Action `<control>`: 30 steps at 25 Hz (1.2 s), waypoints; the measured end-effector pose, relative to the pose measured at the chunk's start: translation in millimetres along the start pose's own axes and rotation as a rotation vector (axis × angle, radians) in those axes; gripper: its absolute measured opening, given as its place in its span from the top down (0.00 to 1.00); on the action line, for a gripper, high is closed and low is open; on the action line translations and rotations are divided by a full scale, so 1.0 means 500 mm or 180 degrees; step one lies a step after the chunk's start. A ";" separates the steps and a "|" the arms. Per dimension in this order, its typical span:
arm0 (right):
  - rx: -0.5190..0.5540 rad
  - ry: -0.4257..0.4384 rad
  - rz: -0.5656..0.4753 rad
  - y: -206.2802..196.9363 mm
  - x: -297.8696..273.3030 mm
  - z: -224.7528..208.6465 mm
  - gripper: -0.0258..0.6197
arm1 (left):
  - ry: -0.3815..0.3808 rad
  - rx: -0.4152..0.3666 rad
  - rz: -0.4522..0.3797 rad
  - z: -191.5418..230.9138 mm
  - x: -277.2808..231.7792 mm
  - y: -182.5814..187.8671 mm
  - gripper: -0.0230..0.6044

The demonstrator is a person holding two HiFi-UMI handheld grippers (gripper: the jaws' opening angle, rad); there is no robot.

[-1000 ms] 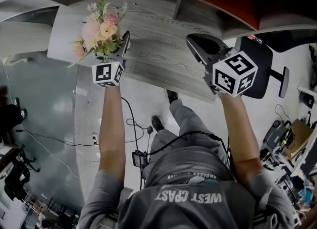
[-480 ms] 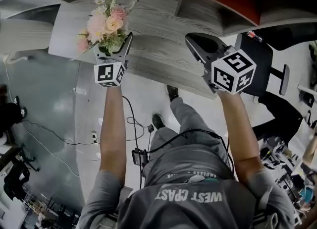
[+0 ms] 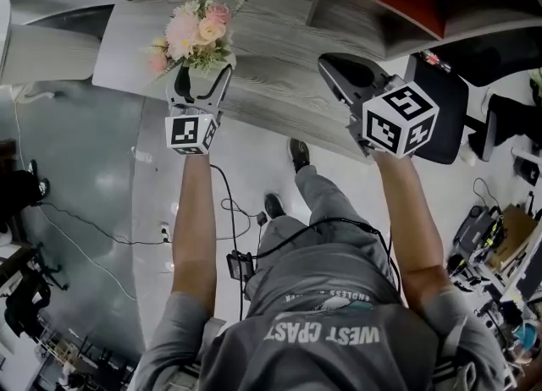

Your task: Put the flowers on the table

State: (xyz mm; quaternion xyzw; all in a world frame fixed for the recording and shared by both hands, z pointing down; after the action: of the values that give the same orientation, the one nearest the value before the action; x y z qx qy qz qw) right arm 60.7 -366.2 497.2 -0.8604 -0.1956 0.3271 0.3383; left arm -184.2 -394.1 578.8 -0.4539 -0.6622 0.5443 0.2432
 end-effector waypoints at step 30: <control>0.0702 0.0291 -0.0551 0.032 0.182 0.257 0.92 | 0.0074 -0.0006 -0.0077 0.027 0.373 0.272 0.93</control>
State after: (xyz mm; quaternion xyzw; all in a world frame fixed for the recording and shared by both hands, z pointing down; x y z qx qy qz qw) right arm 37.8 -267.9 375.1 -0.8119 -0.2163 0.2767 0.4663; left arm -237.1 -240.0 414.7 -0.4524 -0.6654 0.5354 0.2569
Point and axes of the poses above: the fingertips, and each gripper's own axes: x backward along the fingers, z to its left, y out of its top, the point moved 3 cm from there along x, backward along the fingers, and after that the axes turned 13 degrees about -x, right-handed, at the moved point
